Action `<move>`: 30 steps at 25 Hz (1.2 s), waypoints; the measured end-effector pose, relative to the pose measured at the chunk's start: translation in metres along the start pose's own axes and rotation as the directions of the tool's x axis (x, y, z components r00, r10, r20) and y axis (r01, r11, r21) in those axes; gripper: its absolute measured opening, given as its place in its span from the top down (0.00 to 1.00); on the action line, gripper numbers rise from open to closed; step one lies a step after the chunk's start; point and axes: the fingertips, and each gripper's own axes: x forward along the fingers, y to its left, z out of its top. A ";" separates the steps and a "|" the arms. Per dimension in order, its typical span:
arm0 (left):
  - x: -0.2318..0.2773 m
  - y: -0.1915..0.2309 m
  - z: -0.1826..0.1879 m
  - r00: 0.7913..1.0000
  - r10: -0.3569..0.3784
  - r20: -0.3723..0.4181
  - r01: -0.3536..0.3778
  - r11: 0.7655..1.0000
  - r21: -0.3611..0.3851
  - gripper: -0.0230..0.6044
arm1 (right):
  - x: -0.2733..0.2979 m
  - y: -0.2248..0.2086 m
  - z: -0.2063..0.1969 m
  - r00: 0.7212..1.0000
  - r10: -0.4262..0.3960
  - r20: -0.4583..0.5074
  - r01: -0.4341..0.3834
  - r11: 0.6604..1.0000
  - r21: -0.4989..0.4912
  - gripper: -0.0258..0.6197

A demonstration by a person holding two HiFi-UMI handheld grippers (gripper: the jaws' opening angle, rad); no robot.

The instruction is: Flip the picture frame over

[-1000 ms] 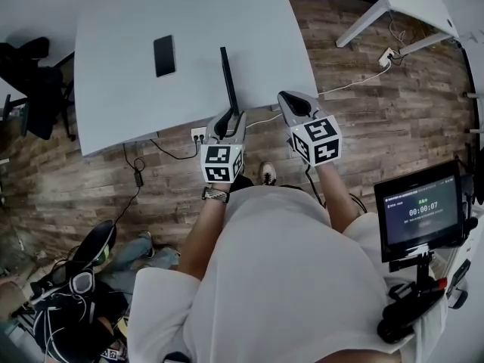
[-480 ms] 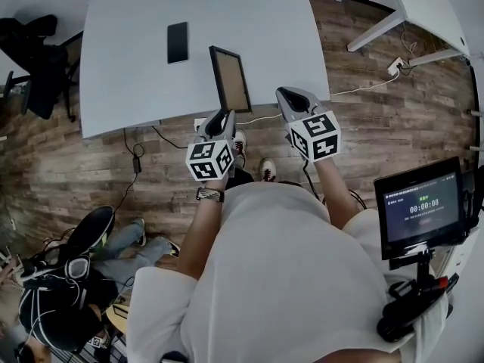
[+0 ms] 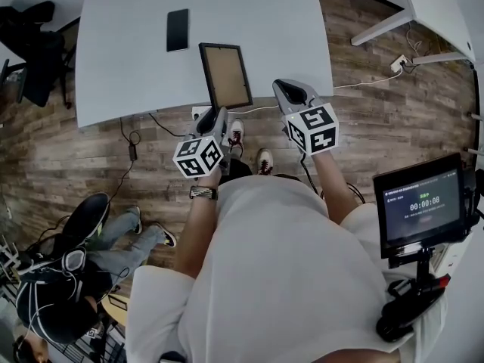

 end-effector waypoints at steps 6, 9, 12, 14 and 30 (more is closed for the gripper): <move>-0.007 0.019 -0.014 1.000 0.007 0.005 -0.007 0.991 -0.136 0.80 | -0.002 0.000 -0.007 1.000 -0.001 -0.015 0.001 1.000 0.002 0.96; -0.009 0.028 -0.024 1.000 0.014 -0.003 -0.014 0.983 -0.184 0.78 | -0.003 0.000 -0.010 1.000 -0.001 -0.022 0.001 1.000 0.000 0.96; -0.009 0.035 -0.033 1.000 0.021 -0.019 -0.024 0.977 -0.210 0.77 | -0.003 0.000 -0.012 1.000 -0.001 -0.028 0.001 1.000 -0.005 0.96; -0.009 0.038 -0.038 0.999 0.022 -0.025 -0.027 0.974 -0.224 0.77 | -0.003 0.000 -0.013 0.999 0.000 -0.033 0.000 1.000 -0.009 0.96; 0.006 0.046 -0.071 0.999 -0.008 -0.047 -0.010 0.931 -0.365 0.75 | -0.009 0.001 -0.033 0.996 0.011 -0.089 -0.014 0.999 -0.034 0.96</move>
